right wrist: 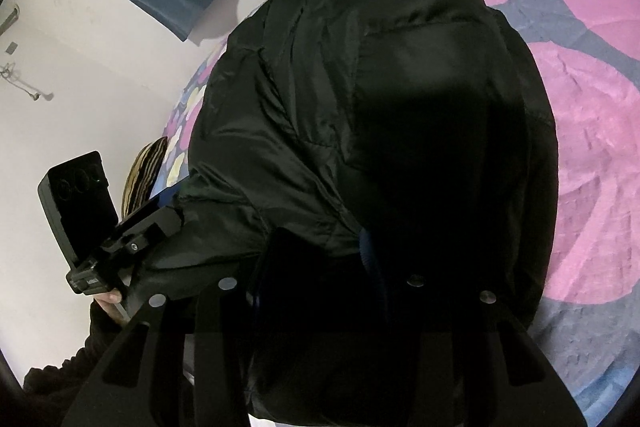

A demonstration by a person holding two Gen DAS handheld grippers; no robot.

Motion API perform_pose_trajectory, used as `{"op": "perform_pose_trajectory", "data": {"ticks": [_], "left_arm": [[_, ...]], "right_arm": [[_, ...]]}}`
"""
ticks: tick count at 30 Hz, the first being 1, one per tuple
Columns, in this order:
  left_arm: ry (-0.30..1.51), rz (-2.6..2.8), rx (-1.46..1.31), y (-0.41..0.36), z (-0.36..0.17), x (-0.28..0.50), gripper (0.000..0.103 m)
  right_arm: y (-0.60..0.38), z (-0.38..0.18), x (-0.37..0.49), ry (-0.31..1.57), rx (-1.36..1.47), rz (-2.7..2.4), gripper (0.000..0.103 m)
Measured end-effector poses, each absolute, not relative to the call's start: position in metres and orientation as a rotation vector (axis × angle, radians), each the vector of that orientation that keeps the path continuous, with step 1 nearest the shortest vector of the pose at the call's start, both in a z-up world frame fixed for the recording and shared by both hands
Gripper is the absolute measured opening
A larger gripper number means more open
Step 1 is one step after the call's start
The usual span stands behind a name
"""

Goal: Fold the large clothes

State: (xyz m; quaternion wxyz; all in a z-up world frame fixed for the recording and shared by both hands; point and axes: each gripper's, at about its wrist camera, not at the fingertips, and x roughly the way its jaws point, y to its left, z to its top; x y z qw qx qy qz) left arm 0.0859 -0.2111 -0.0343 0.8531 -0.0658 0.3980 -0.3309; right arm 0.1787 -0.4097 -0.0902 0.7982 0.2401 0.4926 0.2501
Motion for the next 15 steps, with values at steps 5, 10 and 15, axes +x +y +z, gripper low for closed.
{"op": "perform_pose_trajectory", "data": {"ticks": [5, 10, 15], "left_arm": [[0.831, -0.69, -0.125, -0.211, -0.035, 0.085, 0.077], [0.833, -0.685, -0.116, -0.21, -0.032, 0.085, 0.077], [0.83, -0.679, -0.098, -0.211, -0.031, 0.085, 0.077]], "right_arm": [[-0.413, -0.091, 0.173, 1.051, 0.517, 0.53, 0.04], [-0.41, -0.082, 0.17, 1.044, 0.485, 0.52, 0.043], [-0.412, -0.053, 0.163, 1.022, 0.439, 0.486, 0.043]]}}
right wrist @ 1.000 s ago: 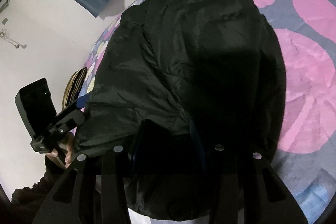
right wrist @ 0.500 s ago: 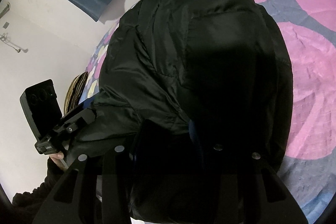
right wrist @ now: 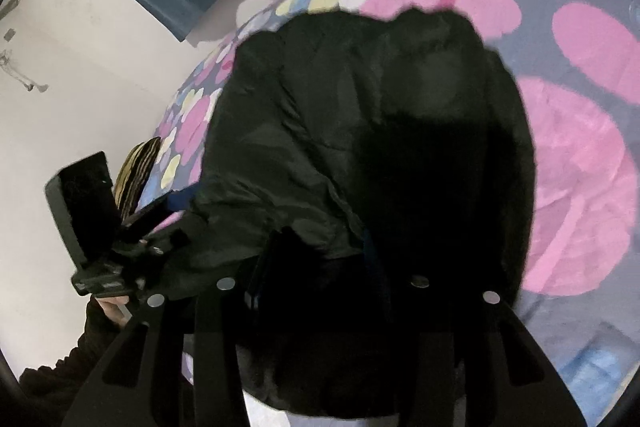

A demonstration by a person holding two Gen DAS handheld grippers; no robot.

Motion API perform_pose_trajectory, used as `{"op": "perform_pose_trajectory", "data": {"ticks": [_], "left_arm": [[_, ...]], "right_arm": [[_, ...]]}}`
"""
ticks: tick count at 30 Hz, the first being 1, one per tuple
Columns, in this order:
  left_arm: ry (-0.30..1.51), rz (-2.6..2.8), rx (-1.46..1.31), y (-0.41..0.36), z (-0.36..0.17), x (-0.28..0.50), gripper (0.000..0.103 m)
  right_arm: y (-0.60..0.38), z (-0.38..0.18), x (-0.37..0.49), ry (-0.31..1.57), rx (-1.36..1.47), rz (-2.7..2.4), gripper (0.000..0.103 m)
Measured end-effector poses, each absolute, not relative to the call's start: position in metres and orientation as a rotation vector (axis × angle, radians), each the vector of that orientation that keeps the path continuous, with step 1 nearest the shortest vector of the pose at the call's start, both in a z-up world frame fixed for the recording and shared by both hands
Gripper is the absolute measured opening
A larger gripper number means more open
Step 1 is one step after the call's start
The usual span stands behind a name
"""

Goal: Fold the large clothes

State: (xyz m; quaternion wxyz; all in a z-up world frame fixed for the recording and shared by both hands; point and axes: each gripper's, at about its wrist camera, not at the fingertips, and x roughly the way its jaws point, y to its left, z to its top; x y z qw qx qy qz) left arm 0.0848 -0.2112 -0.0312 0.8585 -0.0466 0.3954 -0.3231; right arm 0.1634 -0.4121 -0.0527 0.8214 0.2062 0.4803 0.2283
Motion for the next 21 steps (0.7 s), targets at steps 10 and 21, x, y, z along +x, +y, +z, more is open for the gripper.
{"op": "perform_pose_trajectory", "data": {"ticks": [10, 21], "left_arm": [[0.829, -0.681, -0.096, -0.212, -0.03, 0.085, 0.077], [0.822, -0.684, -0.082, -0.214, -0.029, 0.082, 0.077]], "right_arm": [[-0.427, -0.031, 0.22, 0.979, 0.431, 0.404, 0.044], [-0.422, -0.072, 0.243, 1.087, 0.433, 0.38, 0.042]]}}
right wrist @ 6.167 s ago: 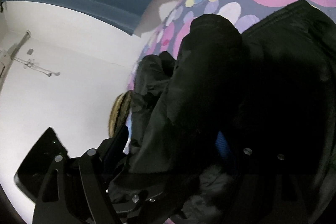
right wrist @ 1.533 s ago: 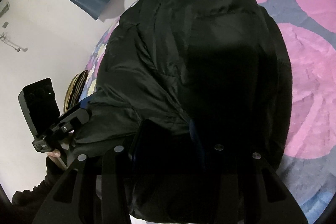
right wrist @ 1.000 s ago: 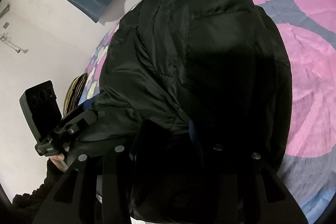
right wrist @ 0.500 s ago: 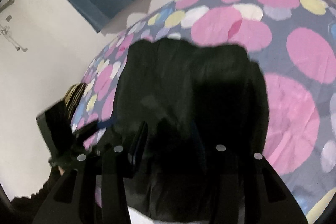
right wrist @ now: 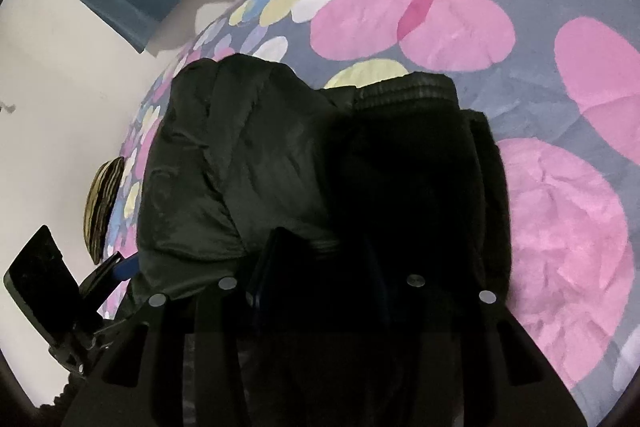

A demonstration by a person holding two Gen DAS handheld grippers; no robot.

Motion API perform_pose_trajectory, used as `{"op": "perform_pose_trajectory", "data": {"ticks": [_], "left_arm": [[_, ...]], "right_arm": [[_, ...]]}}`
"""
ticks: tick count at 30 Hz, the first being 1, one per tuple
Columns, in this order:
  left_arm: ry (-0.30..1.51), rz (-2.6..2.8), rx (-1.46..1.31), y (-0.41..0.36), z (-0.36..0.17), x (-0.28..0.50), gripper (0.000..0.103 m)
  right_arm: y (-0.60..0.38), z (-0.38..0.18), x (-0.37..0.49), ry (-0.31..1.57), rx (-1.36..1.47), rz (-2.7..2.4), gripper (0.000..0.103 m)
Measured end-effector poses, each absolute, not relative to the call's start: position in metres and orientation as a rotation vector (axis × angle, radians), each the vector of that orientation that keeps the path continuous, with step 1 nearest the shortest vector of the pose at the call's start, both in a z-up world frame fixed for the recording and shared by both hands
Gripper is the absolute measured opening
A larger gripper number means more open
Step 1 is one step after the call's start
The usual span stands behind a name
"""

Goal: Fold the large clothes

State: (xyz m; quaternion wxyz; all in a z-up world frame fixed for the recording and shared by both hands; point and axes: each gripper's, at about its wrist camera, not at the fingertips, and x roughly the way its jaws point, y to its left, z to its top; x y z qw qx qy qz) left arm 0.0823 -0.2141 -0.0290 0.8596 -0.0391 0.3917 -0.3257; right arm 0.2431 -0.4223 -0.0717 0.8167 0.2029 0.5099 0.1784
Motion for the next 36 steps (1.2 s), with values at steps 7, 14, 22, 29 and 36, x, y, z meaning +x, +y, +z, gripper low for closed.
{"op": "perform_pose_trajectory", "data": {"ticks": [7, 14, 22, 29, 36], "left_arm": [[0.82, -0.686, -0.093, -0.212, -0.029, 0.083, 0.077], [0.817, -0.689, -0.098, -0.212, -0.029, 0.083, 0.077], [0.812, -0.69, -0.092, -0.214, -0.031, 0.084, 0.077], [0.793, -0.677, -0.082, -0.214, -0.029, 0.081, 0.077], [0.756, -0.646, -0.105, -0.197, -0.014, 0.065, 0.083]], "right_arm": [[-0.42, -0.018, 0.187, 0.963, 0.381, 0.377, 0.049], [-0.405, -0.023, 0.155, 1.016, 0.337, 0.453, 0.049], [-0.405, -0.08, 0.172, 1.099, 0.383, 0.448, 0.046], [-0.401, -0.071, 0.165, 1.044, 0.381, 0.423, 0.05], [-0.392, -0.036, 0.149, 0.99, 0.322, 0.416, 0.077]]}}
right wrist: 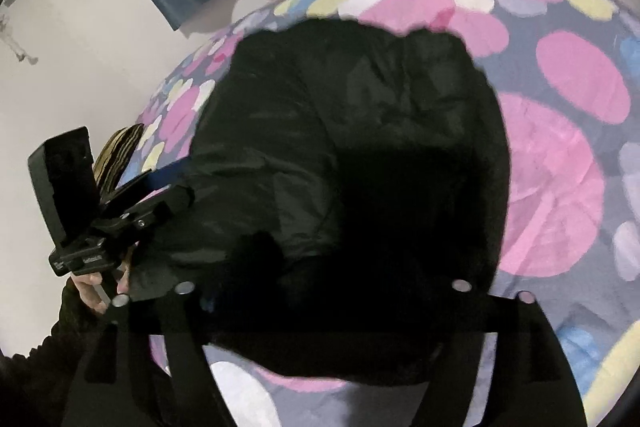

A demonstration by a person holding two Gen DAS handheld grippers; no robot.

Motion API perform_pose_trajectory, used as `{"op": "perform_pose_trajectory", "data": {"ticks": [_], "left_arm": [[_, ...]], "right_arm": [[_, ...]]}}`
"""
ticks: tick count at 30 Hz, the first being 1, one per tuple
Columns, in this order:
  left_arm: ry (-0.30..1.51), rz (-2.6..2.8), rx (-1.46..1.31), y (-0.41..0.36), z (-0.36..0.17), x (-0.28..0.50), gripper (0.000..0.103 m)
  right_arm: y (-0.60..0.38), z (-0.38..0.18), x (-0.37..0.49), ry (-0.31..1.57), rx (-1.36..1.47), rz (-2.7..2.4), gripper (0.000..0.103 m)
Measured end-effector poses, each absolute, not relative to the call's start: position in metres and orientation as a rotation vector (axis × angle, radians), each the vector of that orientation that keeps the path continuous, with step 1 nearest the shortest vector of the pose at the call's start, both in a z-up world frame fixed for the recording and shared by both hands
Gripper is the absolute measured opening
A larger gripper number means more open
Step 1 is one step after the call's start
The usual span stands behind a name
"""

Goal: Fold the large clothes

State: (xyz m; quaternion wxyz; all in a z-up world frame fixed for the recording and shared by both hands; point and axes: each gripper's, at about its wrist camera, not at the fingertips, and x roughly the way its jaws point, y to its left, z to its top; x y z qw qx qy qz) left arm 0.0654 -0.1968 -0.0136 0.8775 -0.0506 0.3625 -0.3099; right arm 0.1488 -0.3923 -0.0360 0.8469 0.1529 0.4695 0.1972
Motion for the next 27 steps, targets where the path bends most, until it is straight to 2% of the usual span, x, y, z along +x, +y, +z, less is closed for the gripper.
{"op": "perform_pose_trajectory", "data": {"ticks": [3, 6, 12, 16, 27], "left_arm": [[0.706, -0.617, -0.201, -0.171, -0.007, 0.061, 0.093], [0.734, -0.606, -0.277, -0.153, -0.015, 0.068, 0.093], [0.835, -0.619, -0.481, -0.134, -0.053, 0.085, 0.096], [0.833, -0.647, -0.515, -0.137, -0.06, 0.087, 0.1], [0.838, -0.63, -0.467, -0.144, -0.06, 0.085, 0.101]], "right_arm": [[-0.409, -0.016, 0.144, 0.902, 0.353, 0.402, 0.086], [-0.427, -0.023, 0.154, 0.905, 0.424, 0.356, 0.086], [-0.439, -0.077, 0.19, 1.05, 0.444, 0.252, 0.087], [-0.448, -0.103, 0.2, 1.068, 0.569, 0.311, 0.095], [-0.419, -0.105, 0.218, 1.031, 0.6, 0.423, 0.092]]}}
